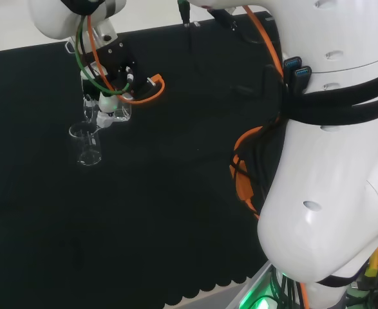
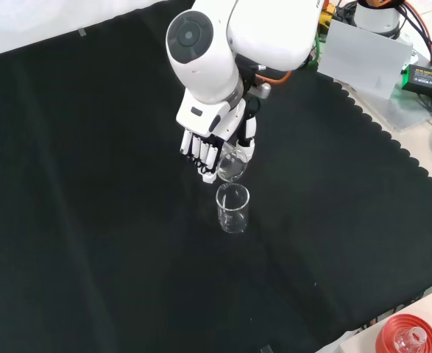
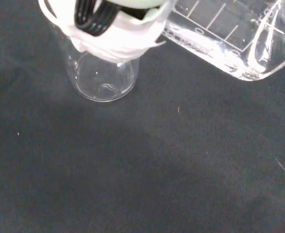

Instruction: Pour the water from the handheld beaker into the one on the table.

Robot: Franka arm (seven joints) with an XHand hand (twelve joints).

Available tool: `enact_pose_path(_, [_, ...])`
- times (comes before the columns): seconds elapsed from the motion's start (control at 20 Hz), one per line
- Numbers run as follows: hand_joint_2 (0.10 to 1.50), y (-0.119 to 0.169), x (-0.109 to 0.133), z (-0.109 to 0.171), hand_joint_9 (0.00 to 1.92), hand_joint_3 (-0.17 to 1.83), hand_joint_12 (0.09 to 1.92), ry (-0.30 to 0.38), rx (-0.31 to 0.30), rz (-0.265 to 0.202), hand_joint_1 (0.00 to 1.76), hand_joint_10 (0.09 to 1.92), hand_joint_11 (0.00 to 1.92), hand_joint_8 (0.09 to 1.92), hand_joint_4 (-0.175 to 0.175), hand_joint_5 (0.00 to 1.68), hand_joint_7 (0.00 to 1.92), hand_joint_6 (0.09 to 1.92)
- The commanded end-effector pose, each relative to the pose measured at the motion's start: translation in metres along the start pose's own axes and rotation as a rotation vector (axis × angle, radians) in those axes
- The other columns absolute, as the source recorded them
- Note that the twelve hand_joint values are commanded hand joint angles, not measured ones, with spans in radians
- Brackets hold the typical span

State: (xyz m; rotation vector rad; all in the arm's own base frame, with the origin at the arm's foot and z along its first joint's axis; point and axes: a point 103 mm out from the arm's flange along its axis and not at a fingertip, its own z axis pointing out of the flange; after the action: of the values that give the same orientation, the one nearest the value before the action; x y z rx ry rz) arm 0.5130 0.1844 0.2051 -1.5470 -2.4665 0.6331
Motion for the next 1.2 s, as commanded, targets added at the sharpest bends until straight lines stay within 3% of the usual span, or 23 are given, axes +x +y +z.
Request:
enact_pose_path(0.05, [1.05,0.0,0.005,-0.001,1.07,-0.17,1.17,-0.02,0.011,0.002,1.28,0.61,0.59,0.09,0.012,1.22,1.57,0.63])
enact_pose_path(1.2, [1.05,0.013,0.009,-0.004,1.08,-0.17,1.16,-0.121,0.033,0.065,1.28,0.61,0.6,0.09,0.009,1.22,1.57,0.64])
